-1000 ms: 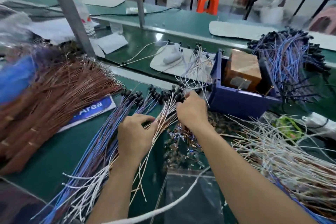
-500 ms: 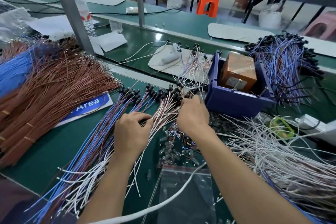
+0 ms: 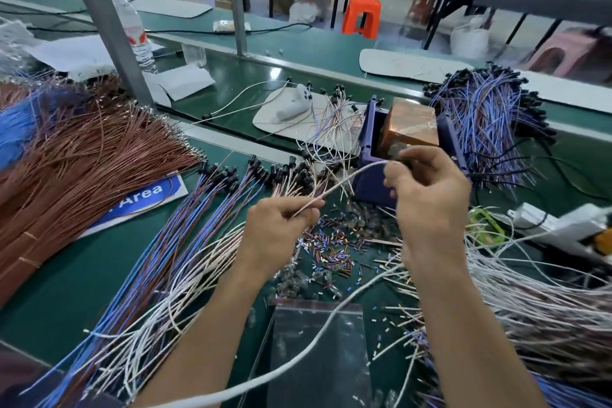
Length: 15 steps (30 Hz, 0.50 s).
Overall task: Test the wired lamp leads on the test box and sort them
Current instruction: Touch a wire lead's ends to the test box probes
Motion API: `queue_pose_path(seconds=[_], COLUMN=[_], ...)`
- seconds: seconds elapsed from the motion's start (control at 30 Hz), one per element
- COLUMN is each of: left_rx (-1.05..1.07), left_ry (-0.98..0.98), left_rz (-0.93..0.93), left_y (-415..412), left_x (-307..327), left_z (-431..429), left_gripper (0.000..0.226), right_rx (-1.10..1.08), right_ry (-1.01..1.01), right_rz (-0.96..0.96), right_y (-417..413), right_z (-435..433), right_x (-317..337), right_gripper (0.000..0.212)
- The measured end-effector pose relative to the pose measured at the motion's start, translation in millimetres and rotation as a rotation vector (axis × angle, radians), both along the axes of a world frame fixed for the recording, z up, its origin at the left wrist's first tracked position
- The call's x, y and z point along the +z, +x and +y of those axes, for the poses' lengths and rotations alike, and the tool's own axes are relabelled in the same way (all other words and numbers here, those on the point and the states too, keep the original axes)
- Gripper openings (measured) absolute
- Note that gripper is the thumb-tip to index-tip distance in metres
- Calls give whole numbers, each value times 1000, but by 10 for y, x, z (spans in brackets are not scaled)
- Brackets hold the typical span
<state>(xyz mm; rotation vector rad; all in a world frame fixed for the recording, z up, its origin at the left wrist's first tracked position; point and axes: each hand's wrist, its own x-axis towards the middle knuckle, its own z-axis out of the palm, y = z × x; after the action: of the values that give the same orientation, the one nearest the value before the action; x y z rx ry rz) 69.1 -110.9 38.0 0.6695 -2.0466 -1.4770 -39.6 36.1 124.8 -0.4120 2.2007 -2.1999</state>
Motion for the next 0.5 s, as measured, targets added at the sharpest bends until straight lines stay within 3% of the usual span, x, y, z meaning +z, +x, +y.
queue_pose_path(seconds=[0.1, 0.13, 0.2, 0.27, 0.33, 0.4, 0.5], left_rx=[-131, -166, -222, -258, -299, -368, -488], left_ry=[205, 183, 51, -167, -251, -139, 160], left_rz=[107, 77, -58, -234, -308, -241, -74], left_y=[37, 39, 12, -42, -80, -70, 9], left_x=[36, 46, 69, 112, 160, 177, 254], left_z=[34, 47, 115, 224, 339, 396, 379], left_gripper=[11, 9, 12, 16, 15, 14, 14], right_rx=[37, 78, 195, 284, 300, 246, 181], right_ry=[-473, -562, -656, -700, -744, -789, -813], right_rz=[-436, -549, -690, -768, -789, -795, -767], right_y=[10, 35, 104, 149, 138, 54, -106], right_z=[224, 276, 346, 362, 375, 461, 702], right_x=[-28, -56, -142, -191, -186, -181, -157], right_gripper=[9, 5, 20, 32, 33, 44, 42])
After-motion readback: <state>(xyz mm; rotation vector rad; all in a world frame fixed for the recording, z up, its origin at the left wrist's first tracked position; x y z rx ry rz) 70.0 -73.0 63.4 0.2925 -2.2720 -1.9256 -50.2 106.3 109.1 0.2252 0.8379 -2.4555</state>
